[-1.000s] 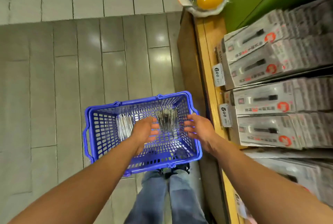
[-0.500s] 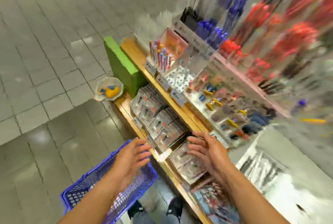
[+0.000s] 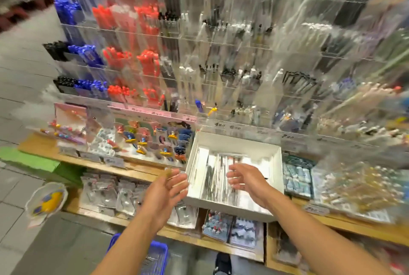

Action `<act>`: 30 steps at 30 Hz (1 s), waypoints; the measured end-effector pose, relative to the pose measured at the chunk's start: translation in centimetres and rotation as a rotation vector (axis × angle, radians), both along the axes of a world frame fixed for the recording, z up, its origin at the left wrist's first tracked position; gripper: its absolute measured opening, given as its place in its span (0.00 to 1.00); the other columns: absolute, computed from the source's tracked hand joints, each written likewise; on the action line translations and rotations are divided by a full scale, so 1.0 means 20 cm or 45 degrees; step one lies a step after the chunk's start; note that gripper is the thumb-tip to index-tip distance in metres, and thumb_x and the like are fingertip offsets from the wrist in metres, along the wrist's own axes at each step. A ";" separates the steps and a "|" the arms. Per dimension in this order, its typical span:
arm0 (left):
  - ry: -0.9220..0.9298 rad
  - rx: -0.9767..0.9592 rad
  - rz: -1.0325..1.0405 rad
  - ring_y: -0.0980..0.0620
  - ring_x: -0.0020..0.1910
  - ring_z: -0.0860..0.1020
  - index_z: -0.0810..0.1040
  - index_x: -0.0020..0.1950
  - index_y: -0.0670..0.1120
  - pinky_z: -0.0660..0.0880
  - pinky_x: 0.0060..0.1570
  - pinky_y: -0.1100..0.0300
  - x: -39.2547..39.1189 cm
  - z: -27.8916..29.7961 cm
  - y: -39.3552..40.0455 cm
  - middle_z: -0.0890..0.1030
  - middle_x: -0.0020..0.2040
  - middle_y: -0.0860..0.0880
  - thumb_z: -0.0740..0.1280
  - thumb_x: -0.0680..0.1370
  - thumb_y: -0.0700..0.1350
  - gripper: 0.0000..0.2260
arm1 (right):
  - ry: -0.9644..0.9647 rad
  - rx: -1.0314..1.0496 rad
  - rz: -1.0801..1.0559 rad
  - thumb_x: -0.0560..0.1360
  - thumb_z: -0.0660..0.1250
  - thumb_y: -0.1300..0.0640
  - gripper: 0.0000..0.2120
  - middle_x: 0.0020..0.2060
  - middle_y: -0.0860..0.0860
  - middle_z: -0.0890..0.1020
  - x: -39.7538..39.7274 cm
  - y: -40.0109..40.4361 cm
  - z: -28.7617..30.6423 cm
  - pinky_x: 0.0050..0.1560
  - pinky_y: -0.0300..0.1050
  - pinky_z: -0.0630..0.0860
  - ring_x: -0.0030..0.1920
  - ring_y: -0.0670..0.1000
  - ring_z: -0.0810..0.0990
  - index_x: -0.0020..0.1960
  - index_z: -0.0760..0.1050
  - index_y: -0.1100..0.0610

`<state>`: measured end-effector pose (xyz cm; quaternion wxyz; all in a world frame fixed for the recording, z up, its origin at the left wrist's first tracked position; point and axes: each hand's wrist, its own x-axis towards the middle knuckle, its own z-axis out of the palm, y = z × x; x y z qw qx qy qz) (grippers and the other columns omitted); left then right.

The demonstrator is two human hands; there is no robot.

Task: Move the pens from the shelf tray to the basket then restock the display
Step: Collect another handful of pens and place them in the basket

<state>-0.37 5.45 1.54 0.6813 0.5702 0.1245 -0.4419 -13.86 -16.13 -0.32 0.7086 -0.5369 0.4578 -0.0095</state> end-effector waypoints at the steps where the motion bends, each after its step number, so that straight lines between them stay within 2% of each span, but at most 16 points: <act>1: -0.002 0.030 -0.022 0.46 0.50 0.83 0.78 0.59 0.43 0.78 0.46 0.53 -0.01 -0.01 -0.05 0.85 0.54 0.43 0.59 0.84 0.50 0.14 | 0.061 -0.027 0.023 0.81 0.62 0.55 0.11 0.42 0.54 0.83 -0.02 -0.03 -0.03 0.40 0.44 0.76 0.37 0.51 0.79 0.57 0.77 0.61; 5: 0.020 0.137 -0.115 0.46 0.50 0.83 0.78 0.58 0.43 0.79 0.46 0.53 -0.04 -0.06 -0.19 0.85 0.54 0.43 0.58 0.84 0.48 0.12 | 0.221 -0.071 0.142 0.77 0.65 0.60 0.06 0.45 0.54 0.82 -0.06 -0.06 -0.17 0.40 0.42 0.75 0.36 0.49 0.78 0.53 0.78 0.59; 7: 0.024 0.181 -0.160 0.46 0.51 0.83 0.78 0.59 0.43 0.79 0.47 0.52 -0.04 -0.08 -0.24 0.86 0.53 0.44 0.59 0.84 0.48 0.12 | 0.305 -0.156 0.257 0.76 0.65 0.62 0.06 0.49 0.50 0.81 -0.03 -0.02 -0.22 0.38 0.38 0.76 0.38 0.47 0.80 0.50 0.80 0.56; 9: 0.029 0.212 -0.184 0.45 0.51 0.83 0.78 0.59 0.43 0.78 0.48 0.52 -0.04 -0.09 -0.27 0.86 0.52 0.44 0.59 0.84 0.48 0.13 | 0.381 -0.301 0.452 0.76 0.64 0.61 0.07 0.46 0.46 0.80 0.03 0.01 -0.28 0.35 0.36 0.78 0.37 0.45 0.81 0.47 0.81 0.57; 11: 0.044 0.231 -0.209 0.45 0.51 0.83 0.78 0.58 0.43 0.78 0.48 0.52 -0.02 -0.10 -0.30 0.86 0.53 0.44 0.59 0.84 0.49 0.13 | 0.431 -0.357 0.604 0.77 0.64 0.61 0.09 0.42 0.49 0.82 0.12 0.06 -0.33 0.44 0.42 0.82 0.39 0.48 0.81 0.48 0.82 0.63; 12: 0.052 0.236 -0.224 0.45 0.51 0.83 0.79 0.58 0.43 0.78 0.48 0.52 -0.01 -0.10 -0.30 0.86 0.53 0.44 0.59 0.84 0.49 0.13 | 0.467 -0.373 0.667 0.78 0.64 0.60 0.10 0.42 0.52 0.83 0.17 0.10 -0.35 0.50 0.46 0.81 0.42 0.50 0.82 0.49 0.81 0.65; 13: 0.061 0.239 -0.239 0.45 0.51 0.83 0.79 0.58 0.43 0.78 0.49 0.52 0.01 -0.11 -0.30 0.86 0.53 0.44 0.59 0.84 0.49 0.13 | 0.514 -0.405 0.731 0.78 0.64 0.59 0.10 0.42 0.54 0.82 0.20 0.13 -0.36 0.52 0.48 0.80 0.43 0.52 0.82 0.49 0.80 0.65; 16: 0.091 0.211 -0.266 0.46 0.50 0.83 0.79 0.57 0.43 0.77 0.48 0.52 0.09 -0.12 -0.31 0.86 0.51 0.44 0.60 0.83 0.49 0.13 | 0.679 -0.607 0.898 0.78 0.65 0.55 0.07 0.43 0.53 0.78 0.28 0.19 -0.38 0.41 0.45 0.75 0.42 0.53 0.78 0.50 0.75 0.59; 17: 0.095 0.202 -0.278 0.46 0.49 0.83 0.79 0.57 0.44 0.77 0.48 0.53 0.12 -0.12 -0.32 0.86 0.51 0.44 0.60 0.83 0.49 0.12 | 0.735 -0.671 0.936 0.77 0.66 0.55 0.07 0.44 0.53 0.78 0.30 0.20 -0.38 0.40 0.44 0.74 0.43 0.53 0.78 0.51 0.75 0.59; 21: 0.121 0.174 -0.346 0.48 0.45 0.82 0.78 0.56 0.44 0.78 0.47 0.53 0.17 -0.14 -0.34 0.86 0.48 0.46 0.61 0.83 0.48 0.11 | 0.933 -0.771 0.973 0.77 0.66 0.55 0.07 0.47 0.51 0.81 0.39 0.24 -0.41 0.42 0.44 0.74 0.46 0.52 0.80 0.53 0.77 0.57; 26: 0.123 0.137 -0.407 0.50 0.41 0.83 0.78 0.58 0.42 0.80 0.46 0.53 0.18 -0.15 -0.36 0.85 0.46 0.46 0.60 0.83 0.46 0.11 | 1.113 -0.650 0.972 0.74 0.71 0.53 0.14 0.54 0.51 0.82 0.49 0.28 -0.45 0.51 0.47 0.79 0.54 0.53 0.81 0.58 0.77 0.55; 30: 0.106 0.119 -0.456 0.50 0.42 0.83 0.78 0.60 0.42 0.81 0.46 0.54 0.19 -0.15 -0.35 0.86 0.47 0.45 0.60 0.83 0.46 0.12 | 1.207 -0.745 0.998 0.75 0.68 0.56 0.09 0.49 0.49 0.82 0.48 0.31 -0.48 0.43 0.44 0.76 0.51 0.51 0.81 0.55 0.79 0.54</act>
